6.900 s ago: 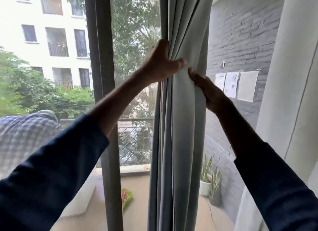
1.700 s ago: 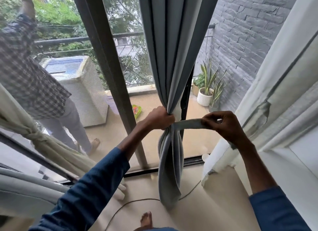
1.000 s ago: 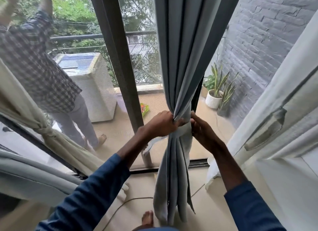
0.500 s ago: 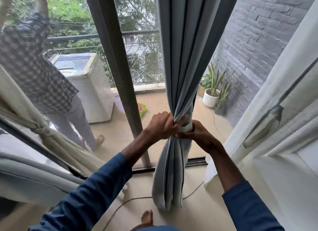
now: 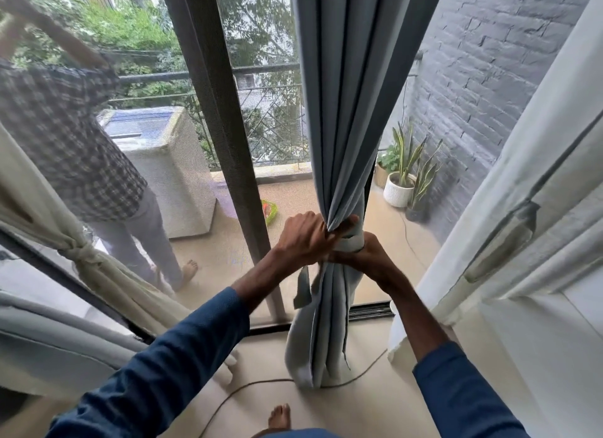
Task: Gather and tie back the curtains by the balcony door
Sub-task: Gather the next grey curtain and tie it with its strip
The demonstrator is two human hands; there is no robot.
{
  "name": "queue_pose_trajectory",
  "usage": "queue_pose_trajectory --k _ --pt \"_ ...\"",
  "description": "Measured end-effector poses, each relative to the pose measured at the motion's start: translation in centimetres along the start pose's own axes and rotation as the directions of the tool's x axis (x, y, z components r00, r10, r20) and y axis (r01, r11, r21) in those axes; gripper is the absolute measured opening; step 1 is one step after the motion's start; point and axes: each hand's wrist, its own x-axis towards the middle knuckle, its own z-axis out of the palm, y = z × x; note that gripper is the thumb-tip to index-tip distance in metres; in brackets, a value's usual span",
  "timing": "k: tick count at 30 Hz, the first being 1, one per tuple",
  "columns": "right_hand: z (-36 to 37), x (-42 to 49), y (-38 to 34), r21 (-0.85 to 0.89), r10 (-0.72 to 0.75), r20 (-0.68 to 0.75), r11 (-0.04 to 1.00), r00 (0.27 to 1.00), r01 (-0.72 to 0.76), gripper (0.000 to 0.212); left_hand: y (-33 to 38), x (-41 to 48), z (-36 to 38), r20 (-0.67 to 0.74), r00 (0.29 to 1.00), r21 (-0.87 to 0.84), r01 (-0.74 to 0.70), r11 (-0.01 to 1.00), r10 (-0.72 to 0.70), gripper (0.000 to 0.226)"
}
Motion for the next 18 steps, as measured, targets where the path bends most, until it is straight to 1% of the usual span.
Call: queue_pose_trajectory --k 2,4,6,7,10,12,14,16,18 --pt "-0.3 -0.1 0.2 0.012 0.005 -0.041 1.000 0.999 -0.004 0.049 -1.3 0.1 0.8 0.098 0.994 -0.084 -0.044 0.996 0.052 0.089" --pt "-0.7 -0.3 0.4 0.003 0.003 -0.094 1.000 0.996 -0.003 0.041 -2.3 -0.3 1.1 0.165 0.981 -0.144 -0.080 0.986 0.104 0.081" --pt "-1.1 -0.4 0.8 -0.012 0.001 -0.127 1.000 0.992 -0.002 0.033 -2.8 -0.9 1.0 0.173 0.974 -0.220 -0.110 0.969 0.150 0.070" --pt "-1.2 -0.5 0.9 -0.021 0.000 -0.140 1.000 0.990 -0.003 0.033 -3.0 -1.3 1.0 0.170 0.972 -0.260 -0.115 0.959 0.162 0.067" --pt "-1.3 -0.6 1.4 -0.047 0.001 -0.170 0.999 0.985 -0.009 0.044 -3.6 -1.9 1.2 0.164 0.972 -0.310 -0.113 0.944 0.170 0.058" --pt "-1.4 -0.7 1.5 -0.067 -0.006 -0.171 0.998 0.985 -0.006 0.037 -4.4 -2.5 1.5 0.167 0.968 -0.305 -0.132 0.943 0.189 0.055" --pt "-1.5 -0.8 1.5 -0.074 -0.004 -0.171 0.997 0.985 -0.009 0.029 -5.3 -3.3 1.7 0.174 0.966 -0.257 -0.144 0.956 0.193 0.053" --pt "-1.4 -1.0 1.5 -0.082 -0.006 -0.163 0.997 0.987 -0.007 0.026 -5.7 -4.2 1.8 0.168 0.974 -0.182 -0.120 0.976 0.151 0.049" --pt "-1.3 -0.9 1.7 -0.093 -0.007 -0.169 0.996 0.986 -0.009 0.025 -5.1 -4.9 2.0 0.152 0.985 -0.091 -0.073 0.993 0.086 0.051"
